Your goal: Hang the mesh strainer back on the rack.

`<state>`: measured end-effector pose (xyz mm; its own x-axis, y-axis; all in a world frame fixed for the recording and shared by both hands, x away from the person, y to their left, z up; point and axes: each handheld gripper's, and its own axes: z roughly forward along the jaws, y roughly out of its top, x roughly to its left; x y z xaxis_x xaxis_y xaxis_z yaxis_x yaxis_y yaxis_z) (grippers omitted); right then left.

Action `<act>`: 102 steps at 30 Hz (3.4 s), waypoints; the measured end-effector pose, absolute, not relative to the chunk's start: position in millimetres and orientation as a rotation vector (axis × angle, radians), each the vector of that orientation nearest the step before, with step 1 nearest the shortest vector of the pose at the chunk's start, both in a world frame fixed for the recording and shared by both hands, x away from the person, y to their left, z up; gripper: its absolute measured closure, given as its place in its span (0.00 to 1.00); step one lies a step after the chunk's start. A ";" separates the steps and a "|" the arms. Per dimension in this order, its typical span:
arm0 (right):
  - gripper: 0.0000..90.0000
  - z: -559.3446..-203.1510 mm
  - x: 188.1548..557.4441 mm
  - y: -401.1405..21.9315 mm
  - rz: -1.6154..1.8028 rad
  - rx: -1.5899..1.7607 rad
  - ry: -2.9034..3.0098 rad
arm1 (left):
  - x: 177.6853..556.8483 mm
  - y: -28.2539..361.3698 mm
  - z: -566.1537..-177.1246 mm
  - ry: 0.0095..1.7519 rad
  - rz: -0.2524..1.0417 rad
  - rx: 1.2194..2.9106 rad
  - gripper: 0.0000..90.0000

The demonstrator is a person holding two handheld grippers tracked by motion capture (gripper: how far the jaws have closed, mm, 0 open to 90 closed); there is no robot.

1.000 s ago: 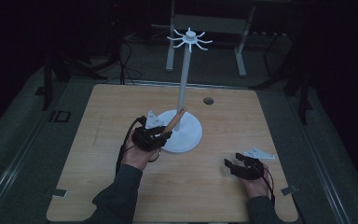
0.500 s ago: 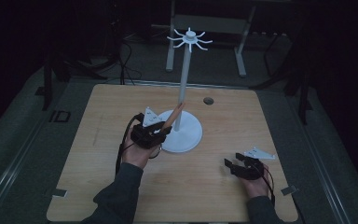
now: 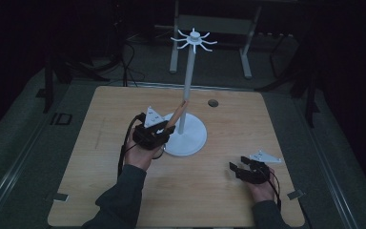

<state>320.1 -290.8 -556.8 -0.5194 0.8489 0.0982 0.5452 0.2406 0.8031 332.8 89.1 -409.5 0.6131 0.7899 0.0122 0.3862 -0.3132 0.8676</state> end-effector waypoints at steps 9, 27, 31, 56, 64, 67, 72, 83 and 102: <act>0.40 -556.8 320.1 -290.9 1.174 1.284 2.162 | 332.2 88.5 -402.6 0.927 0.576 1.898 0.76; 0.40 -556.7 320.1 -290.9 1.172 1.283 2.162 | 331.1 91.9 -386.7 0.914 0.613 1.850 0.76; 0.40 -556.8 320.2 -290.9 1.173 1.282 2.162 | 331.2 92.6 -382.5 0.914 0.621 1.840 0.76; 0.40 -556.7 321.1 -291.7 1.178 1.279 2.163 | 334.3 96.9 -350.5 0.906 0.680 1.779 0.76; 0.40 -556.7 320.9 -291.3 1.173 1.279 2.162 | 334.1 99.9 -336.6 0.901 0.695 1.741 0.76; 0.40 -556.7 320.8 -291.3 1.173 1.278 2.162 | 334.4 101.7 -332.4 0.902 0.702 1.720 0.76; 0.40 -556.7 320.8 -291.3 1.174 1.279 2.161 | 334.8 102.7 -327.3 0.902 0.710 1.684 0.76; 0.40 -556.7 320.9 -291.4 1.175 1.279 2.162 | 336.9 104.4 -321.4 0.897 0.738 1.605 0.76; 0.40 -556.6 321.0 -291.6 1.175 1.281 2.162 | 334.3 106.6 -310.5 0.864 0.760 1.509 0.76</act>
